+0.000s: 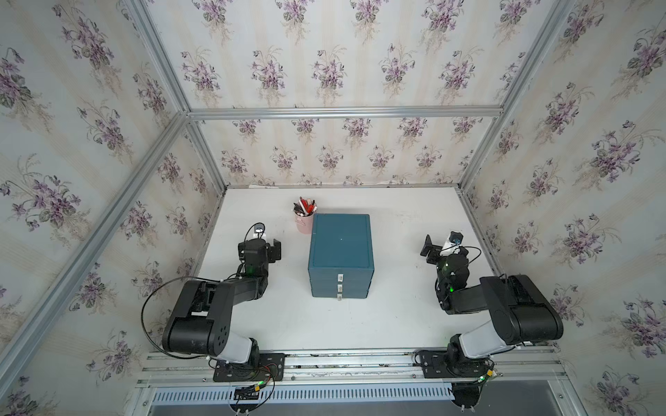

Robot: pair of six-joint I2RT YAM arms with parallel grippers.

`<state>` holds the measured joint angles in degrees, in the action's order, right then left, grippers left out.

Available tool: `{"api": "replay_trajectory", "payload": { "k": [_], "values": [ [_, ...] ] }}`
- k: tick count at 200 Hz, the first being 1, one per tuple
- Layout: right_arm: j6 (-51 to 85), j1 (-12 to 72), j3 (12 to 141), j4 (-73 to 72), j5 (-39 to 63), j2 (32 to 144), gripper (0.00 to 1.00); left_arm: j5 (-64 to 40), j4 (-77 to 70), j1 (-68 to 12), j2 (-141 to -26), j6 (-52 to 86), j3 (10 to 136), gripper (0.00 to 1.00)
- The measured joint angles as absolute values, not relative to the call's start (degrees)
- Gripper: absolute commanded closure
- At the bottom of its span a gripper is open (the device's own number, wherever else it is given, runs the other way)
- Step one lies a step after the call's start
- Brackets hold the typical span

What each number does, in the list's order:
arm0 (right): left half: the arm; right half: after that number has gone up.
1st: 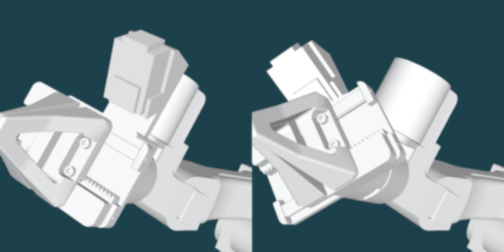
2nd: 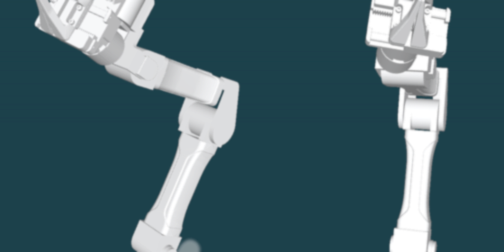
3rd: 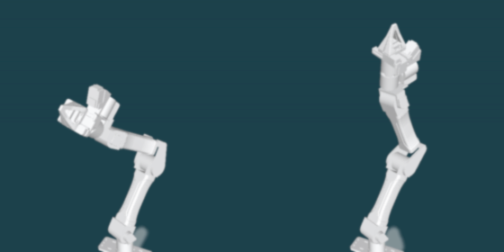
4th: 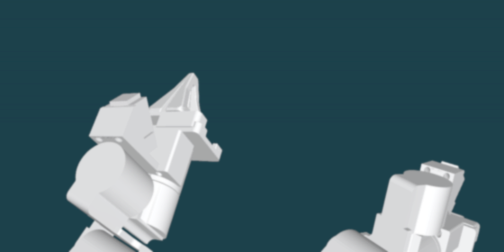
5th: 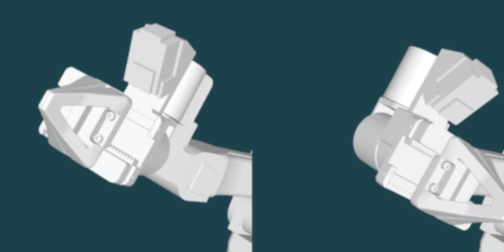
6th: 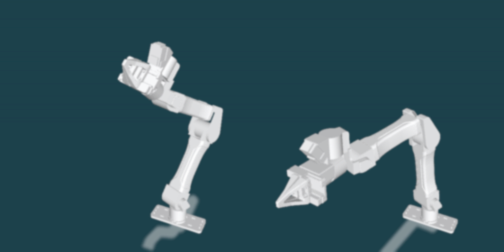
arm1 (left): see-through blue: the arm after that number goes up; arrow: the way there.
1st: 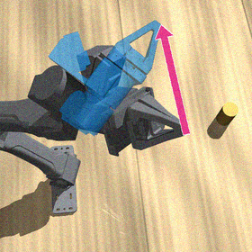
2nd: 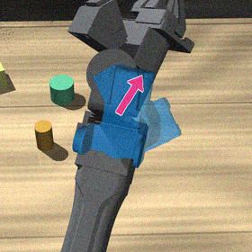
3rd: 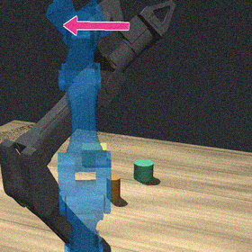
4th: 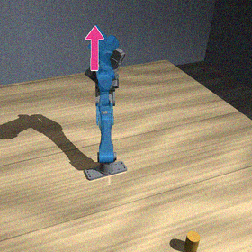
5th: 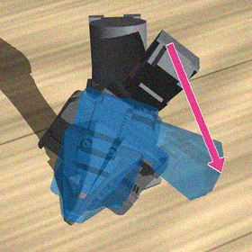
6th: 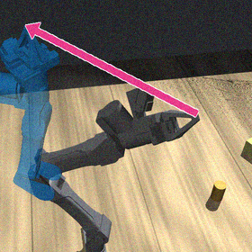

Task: Take the seed bags out of the drawer
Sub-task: Move the storage box to the center of the board.

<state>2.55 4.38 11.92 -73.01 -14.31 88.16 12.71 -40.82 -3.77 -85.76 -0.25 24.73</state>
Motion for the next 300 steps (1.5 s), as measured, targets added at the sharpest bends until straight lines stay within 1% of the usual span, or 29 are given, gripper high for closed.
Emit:
{"api": "replay_trajectory", "payload": {
  "k": [131,146,165,177,187,190,201,210,215,232,244,258,266,275,300],
  "values": [
    [2.55,4.45,11.92,-72.97,-14.35,88.05,0.00,12.58,-40.82,-3.38,-85.73,-0.45,24.67,0.00],
    [2.57,4.95,12.29,-69.21,-15.49,84.16,0.00,12.88,-37.12,-3.33,-84.31,-0.43,26.02,0.00],
    [5.93,6.15,20.12,-52.66,-20.16,71.90,0.00,16.64,-26.09,-3.53,-80.62,1.19,34.13,0.00],
    [12.51,6.37,28.99,-40.27,-22.76,65.80,0.00,21.19,-19.46,-3.66,-77.41,5.72,40.12,0.00],
    [18.81,6.22,33.41,-33.76,-25.12,62.96,0.00,23.64,-13.76,-3.77,-74.54,10.09,43.46,0.00],
    [21.87,5.98,34.37,-30.98,-25.87,62.08,0.02,24.14,-11.73,-3.84,-73.84,11.42,44.36,0.00],
    [28.23,3.07,35.53,-23.57,-25.12,60.62,0.08,26.28,-2.76,-4.62,-71.83,17.08,48.64,0.02],
    [32.38,0.51,36.18,-15.62,-24.18,60.71,0.11,25.65,4.80,-5.43,-70.78,21.89,52.18,0.06],
    [34.61,-0.38,36.97,-10.00,-23.66,61.32,0.13,25.06,7.88,-5.76,-70.15,23.99,53.47,0.06],
    [36.25,-0.30,42.24,3.60,-19.00,62.96,0.18,20.47,18.02,-7.33,-66.39,30.35,55.46,0.05],
    [36.16,0.58,46.59,9.82,-16.91,63.44,0.22,16.78,23.70,-11.14,-62.46,33.47,54.96,0.05],
    [35.48,3.84,51.27,17.82,-16.95,63.22,0.23,11.68,28.42,-17.93,-57.63,34.63,54.17,0.03],
    [34.57,8.34,53.91,22.79,-17.06,62.52,0.23,9.63,30.28,-21.45,-55.37,35.11,53.82,0.00],
    [34.00,13.80,56.62,27.57,-17.15,61.60,0.23,7.62,31.99,-24.38,-53.36,35.62,53.45,0.00],
    [33.95,29.39,65.06,39.35,-19.16,60.36,0.25,2.04,36.47,-28.62,-51.11,36.93,53.04,0.00]
  ]
}}
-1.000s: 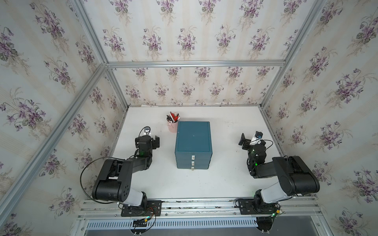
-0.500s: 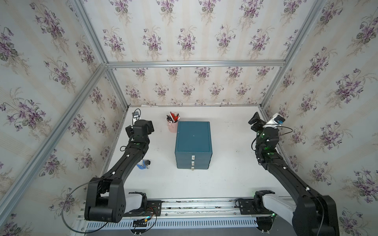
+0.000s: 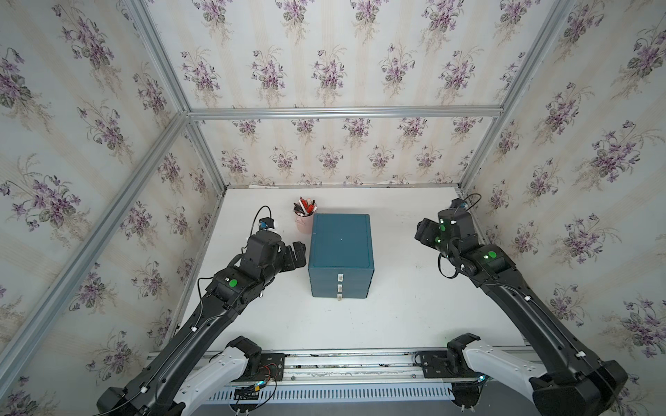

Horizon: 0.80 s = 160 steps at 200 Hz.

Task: Take the seed bags out of the drawer
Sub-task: Move the storage box to the center of the board.

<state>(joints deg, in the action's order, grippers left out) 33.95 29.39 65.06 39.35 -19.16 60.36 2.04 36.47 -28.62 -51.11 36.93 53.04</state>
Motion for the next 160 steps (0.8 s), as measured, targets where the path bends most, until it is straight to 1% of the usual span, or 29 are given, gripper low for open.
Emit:
{"api": "replay_trajectory", "payload": {
  "k": [13,29,45,57,66,82,105,123,136,160],
  "values": [
    [34.52,35.33,68.77,43.81,-19.07,61.01,0.27,-0.67,38.50,-29.17,-51.22,37.60,53.82,0.00],
    [35.18,40.25,72.07,47.40,-18.26,62.52,0.26,-3.66,39.53,-29.39,-52.29,37.89,55.48,0.00],
    [35.57,43.22,74.24,49.08,-14.68,64.62,0.34,-6.81,39.57,-29.69,-54.13,38.04,57.17,0.02],
    [36.12,45.17,76.16,49.98,-12.21,66.70,0.34,-8.93,39.55,-30.13,-55.68,38.06,58.41,0.02],
    [36.21,47.72,78.17,51.07,-12.64,68.10,0.34,-9.85,39.46,-30.57,-56.71,38.06,59.20,0.02],
    [36.32,51.40,80.47,51.27,-11.42,69.23,0.34,-11.60,39.11,-31.05,-58.24,38.06,59.79,0.06],
    [37.54,51.64,79.66,51.33,-11.62,70.46,0.34,-13.52,38.57,-31.27,-60.55,38.06,59.92,0.12],
    [37.85,52.05,78.35,50.87,-8.91,72.47,0.37,-14.24,37.71,-31.46,-61.67,38.06,60.01,0.16],
    [38.85,52.07,78.02,50.57,-8.03,74.15,0.42,-14.35,37.32,-31.51,-62.50,38.09,60.47,0.18],
    [39.09,51.94,78.91,50.11,-8.12,77.25,0.54,-14.31,36.32,-31.51,-64.12,38.30,60.95,0.22]
  ]
}}
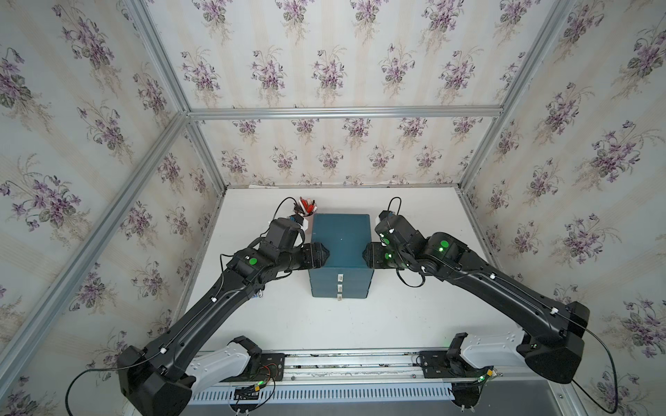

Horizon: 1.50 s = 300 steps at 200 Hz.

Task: Take the seed bags out of the drawer
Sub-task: Move the storage box to the center of the board.

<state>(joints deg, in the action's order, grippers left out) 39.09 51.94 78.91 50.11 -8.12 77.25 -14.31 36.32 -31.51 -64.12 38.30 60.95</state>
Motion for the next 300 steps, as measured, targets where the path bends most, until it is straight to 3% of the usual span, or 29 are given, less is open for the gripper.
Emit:
{"api": "replay_trajectory", "payload": {
  "k": [44,86,110,135,143,155,167,199,234,300],
  "values": [
    [39.29,51.07,80.66,50.46,-9.96,80.95,0.74,-13.69,35.00,-31.51,-66.37,39.38,60.97,0.34],
    [39.22,47.68,80.07,47.99,-12.05,81.47,0.86,-12.40,30.83,-31.51,-69.63,40.45,61.93,0.44],
    [37.45,44.69,79.85,45.63,-11.31,82.46,0.87,-11.68,28.03,-31.55,-71.50,40.91,62.39,0.51],
    [36.29,43.75,81.76,45.25,-13.04,84.36,0.80,-9.74,26.37,-31.53,-73.87,40.95,63.96,0.53],
    [36.03,43.72,82.50,45.69,-13.50,84.68,0.72,-9.30,26.13,-31.53,-74.26,41.06,64.23,0.52],
    [36.23,44.23,83.31,47.20,-13.58,84.49,0.51,-9.19,26.06,-31.55,-74.39,41.17,64.34,0.52],
    [36.01,46.63,84.42,49.15,-14.06,82.76,0.45,-9.13,26.11,-31.64,-74.41,41.54,64.36,0.52],
    [37.12,56.71,86.96,51.31,-18.94,75.96,0.44,-8.69,25.41,-31.66,-73.95,42.15,63.53,0.52],
    [43.09,66.50,77.87,50.37,-19.31,71.83,0.52,-8.45,25.41,-31.70,-73.80,41.93,63.51,0.52],
    [50.98,69.04,69.52,40.32,-19.03,75.57,0.54,-8.12,26.15,-31.77,-73.73,40.38,63.90,0.52]
  ]
}}
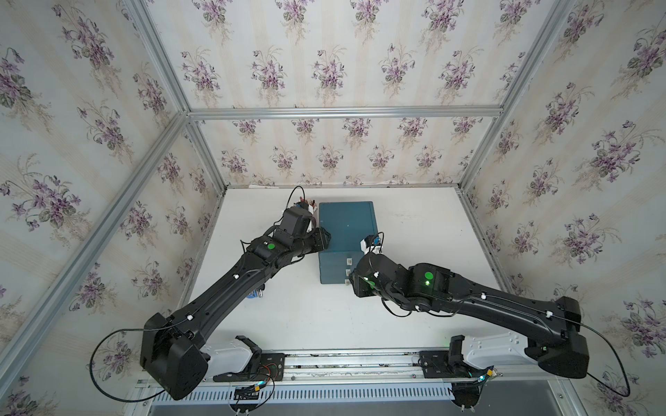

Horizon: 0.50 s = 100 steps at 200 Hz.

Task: Take the seed bags out of the drawer
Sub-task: Move the storage box to the center of the board, then open the drawer in the storage box.

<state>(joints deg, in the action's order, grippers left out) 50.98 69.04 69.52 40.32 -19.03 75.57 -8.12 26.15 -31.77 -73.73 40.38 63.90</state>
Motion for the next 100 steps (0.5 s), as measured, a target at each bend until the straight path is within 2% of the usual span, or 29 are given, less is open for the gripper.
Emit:
{"api": "replay_trajectory", "payload": {
  "k": [52,100],
  "values": [
    [52.36,67.72,71.79,37.52,-22.04,82.26,0.61,-8.12,27.86,-31.81,-74.28,37.87,65.25,0.52],
    [52.93,65.93,73.17,37.65,-23.07,84.86,0.62,-8.14,28.25,-31.83,-74.56,36.67,65.67,0.52]
  ]
}}
